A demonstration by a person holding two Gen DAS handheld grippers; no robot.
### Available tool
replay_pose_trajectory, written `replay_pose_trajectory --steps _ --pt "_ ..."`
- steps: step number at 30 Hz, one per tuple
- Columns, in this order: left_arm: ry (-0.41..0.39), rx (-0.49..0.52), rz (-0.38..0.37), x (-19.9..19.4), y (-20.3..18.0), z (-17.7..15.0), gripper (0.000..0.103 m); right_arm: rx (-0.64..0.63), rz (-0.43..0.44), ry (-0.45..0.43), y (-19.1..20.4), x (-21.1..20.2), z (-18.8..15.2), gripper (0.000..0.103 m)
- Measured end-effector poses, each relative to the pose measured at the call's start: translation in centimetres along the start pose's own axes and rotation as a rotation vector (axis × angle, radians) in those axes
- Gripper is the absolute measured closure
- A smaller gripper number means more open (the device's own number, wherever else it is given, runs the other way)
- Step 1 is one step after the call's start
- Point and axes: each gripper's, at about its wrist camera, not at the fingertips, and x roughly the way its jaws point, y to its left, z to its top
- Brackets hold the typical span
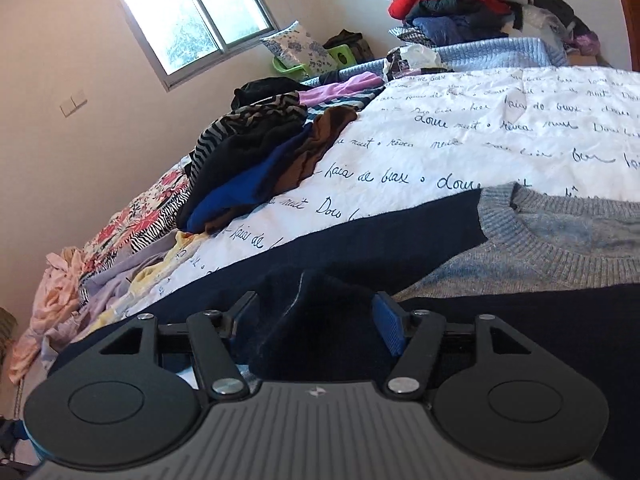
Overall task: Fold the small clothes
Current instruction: 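Carry the navy sleeve across the sweater body toward the other sleeve, then open the right tool to release the sleeve on the sweater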
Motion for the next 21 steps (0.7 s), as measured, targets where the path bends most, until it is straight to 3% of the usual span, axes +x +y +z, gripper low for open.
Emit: replay_pose_trajectory --steps 4,6,8,10,15,21 --pt "0.019 -0.008 0.024 0.6 -0.2 0.1 0.000 -0.039 -0.075 0.103 -0.3 1.3 -0.9 0.040" --pt "0.025 -0.010 0.024 0.7 -0.1 0.1 0.000 -0.037 -0.094 0.078 -0.2 0.5 -1.4 0.040" --pt "0.027 -0.005 0.031 0.8 0.0 0.1 0.000 -0.021 -0.049 0.052 0.1 -0.7 -1.5 0.040" --pt "0.027 -0.003 0.040 0.8 0.1 0.0 0.000 -0.022 0.003 0.046 0.4 -1.6 -1.6 0.031" --pt "0.028 -0.019 0.041 0.7 0.4 0.1 0.000 -0.075 -0.031 0.086 1.4 -2.5 -2.8 0.029" --pt "0.030 -0.015 0.046 0.8 0.4 0.1 0.000 -0.110 -0.044 0.065 1.8 -4.8 -4.0 0.028"
